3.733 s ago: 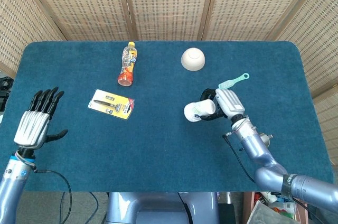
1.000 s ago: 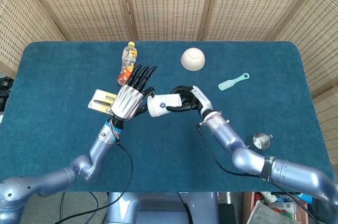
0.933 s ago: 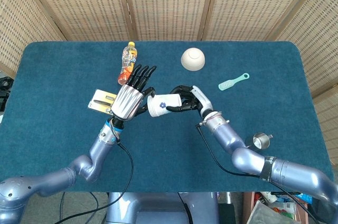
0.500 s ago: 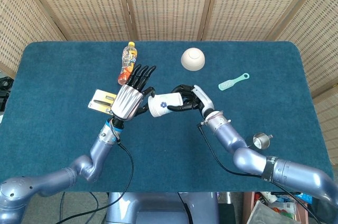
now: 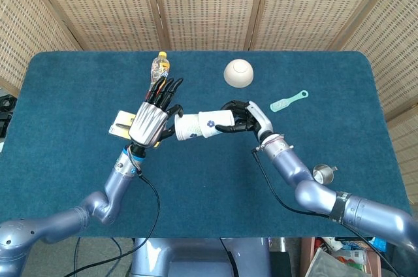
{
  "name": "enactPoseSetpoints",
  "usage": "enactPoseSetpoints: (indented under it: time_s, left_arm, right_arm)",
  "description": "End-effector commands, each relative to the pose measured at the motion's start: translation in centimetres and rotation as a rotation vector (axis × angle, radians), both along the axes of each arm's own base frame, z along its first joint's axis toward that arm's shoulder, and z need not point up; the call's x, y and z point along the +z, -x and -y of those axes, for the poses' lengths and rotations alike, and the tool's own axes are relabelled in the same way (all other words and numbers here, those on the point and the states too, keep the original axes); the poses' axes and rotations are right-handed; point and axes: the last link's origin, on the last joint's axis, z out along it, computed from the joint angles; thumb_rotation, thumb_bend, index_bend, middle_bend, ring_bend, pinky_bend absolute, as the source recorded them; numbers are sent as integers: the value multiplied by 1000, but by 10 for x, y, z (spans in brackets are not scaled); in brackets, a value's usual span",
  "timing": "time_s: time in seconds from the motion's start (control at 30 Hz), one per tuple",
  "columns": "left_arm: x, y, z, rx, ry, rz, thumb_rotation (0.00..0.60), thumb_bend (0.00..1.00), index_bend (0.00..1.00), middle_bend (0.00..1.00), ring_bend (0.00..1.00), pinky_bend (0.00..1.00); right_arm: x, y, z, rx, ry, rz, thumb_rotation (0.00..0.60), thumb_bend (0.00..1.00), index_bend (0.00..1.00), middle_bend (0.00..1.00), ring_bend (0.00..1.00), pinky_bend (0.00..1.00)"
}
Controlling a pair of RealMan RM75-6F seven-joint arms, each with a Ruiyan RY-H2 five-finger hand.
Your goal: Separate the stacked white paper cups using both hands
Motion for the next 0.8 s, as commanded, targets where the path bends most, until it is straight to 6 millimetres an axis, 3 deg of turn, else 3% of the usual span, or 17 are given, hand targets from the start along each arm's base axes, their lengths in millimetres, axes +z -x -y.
enactPoseSetpoints:
  time_s: [0.03, 0.43, 0.8]
  left_arm:
    - [2, 4, -1, 6, -4, -1, 600, 568, 744, 0, 0, 0]
    - [24, 38, -7, 53, -33, -25, 600, 568, 746, 0, 0, 0]
    - [44, 78, -16, 254, 139, -309, 600, 568, 751, 0, 0, 0]
  right_arm:
    - [2, 3, 1, -5, 6, -2, 600, 371, 606, 646, 482, 664]
    - [13, 24, 8, -22, 44, -72, 600, 371, 606, 646, 482, 664]
    - [2, 62, 6, 122, 142, -476, 600, 371, 606, 645, 482, 664]
